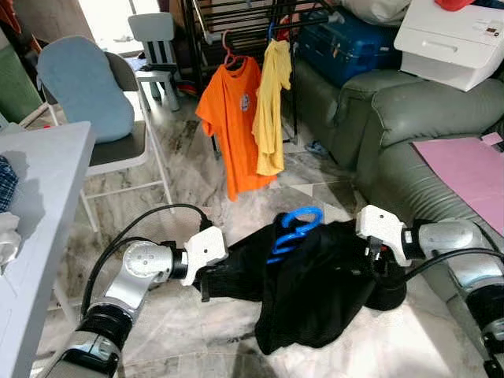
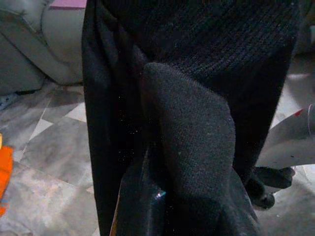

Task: Hang hanger

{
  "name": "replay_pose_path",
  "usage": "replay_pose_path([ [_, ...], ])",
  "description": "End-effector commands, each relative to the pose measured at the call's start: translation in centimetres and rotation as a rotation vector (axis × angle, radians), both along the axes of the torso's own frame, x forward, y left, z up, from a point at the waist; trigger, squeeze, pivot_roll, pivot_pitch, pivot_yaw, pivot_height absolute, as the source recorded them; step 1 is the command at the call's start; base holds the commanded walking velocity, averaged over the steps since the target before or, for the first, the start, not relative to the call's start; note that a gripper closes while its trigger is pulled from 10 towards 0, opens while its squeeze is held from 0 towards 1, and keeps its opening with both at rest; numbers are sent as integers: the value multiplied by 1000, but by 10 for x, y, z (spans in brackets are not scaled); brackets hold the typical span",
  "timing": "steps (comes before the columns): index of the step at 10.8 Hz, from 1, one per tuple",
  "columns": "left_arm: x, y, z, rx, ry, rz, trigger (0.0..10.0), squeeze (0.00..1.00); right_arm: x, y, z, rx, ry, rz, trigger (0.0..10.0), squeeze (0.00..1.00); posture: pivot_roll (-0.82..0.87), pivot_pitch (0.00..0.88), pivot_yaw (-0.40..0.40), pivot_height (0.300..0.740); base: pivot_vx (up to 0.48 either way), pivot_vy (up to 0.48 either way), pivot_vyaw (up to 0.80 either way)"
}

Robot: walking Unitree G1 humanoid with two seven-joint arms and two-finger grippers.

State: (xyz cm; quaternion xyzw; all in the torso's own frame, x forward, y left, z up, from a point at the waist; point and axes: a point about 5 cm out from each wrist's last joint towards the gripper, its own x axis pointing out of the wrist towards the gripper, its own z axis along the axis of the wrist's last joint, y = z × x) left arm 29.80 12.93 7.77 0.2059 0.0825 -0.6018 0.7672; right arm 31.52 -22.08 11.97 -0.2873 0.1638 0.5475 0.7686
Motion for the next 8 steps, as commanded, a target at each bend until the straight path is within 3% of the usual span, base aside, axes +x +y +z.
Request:
replay_pose_path([
  [1, 4, -1, 8, -8, -40, -13, 0, 0, 5, 4, 10, -20, -66, 26, 10000, 1000, -186, 0, 40, 740, 0, 0, 0],
  [3, 3, -1, 6, -3, -33, -14, 0, 0, 8, -2, 12, -50, -111, -1, 10000, 1000, -188, 0, 42, 740, 0, 0, 0],
  [4, 4, 0, 5, 0, -32, -12, 0, 0, 10, -3, 17, -32, -109, -6, 10000, 518, -189, 0, 42, 740, 0, 0, 0],
  [5, 4, 0, 5, 3, -30, -10, 0, 0, 9, -2, 16, -28, -90, 13, 4471, 0, -188, 0, 40, 740, 0, 0, 0],
  [6, 5, 0, 5, 4, -30, -9, 0, 0, 7, -1, 15, -15, -67, 27, 0, 0, -188, 0, 39, 740, 0, 0, 0],
  [8, 4, 0, 4, 6, -29, -10, 0, 0, 6, 2, 13, -3, -46, 49, 0, 0, -186, 0, 39, 740, 0, 0, 0],
])
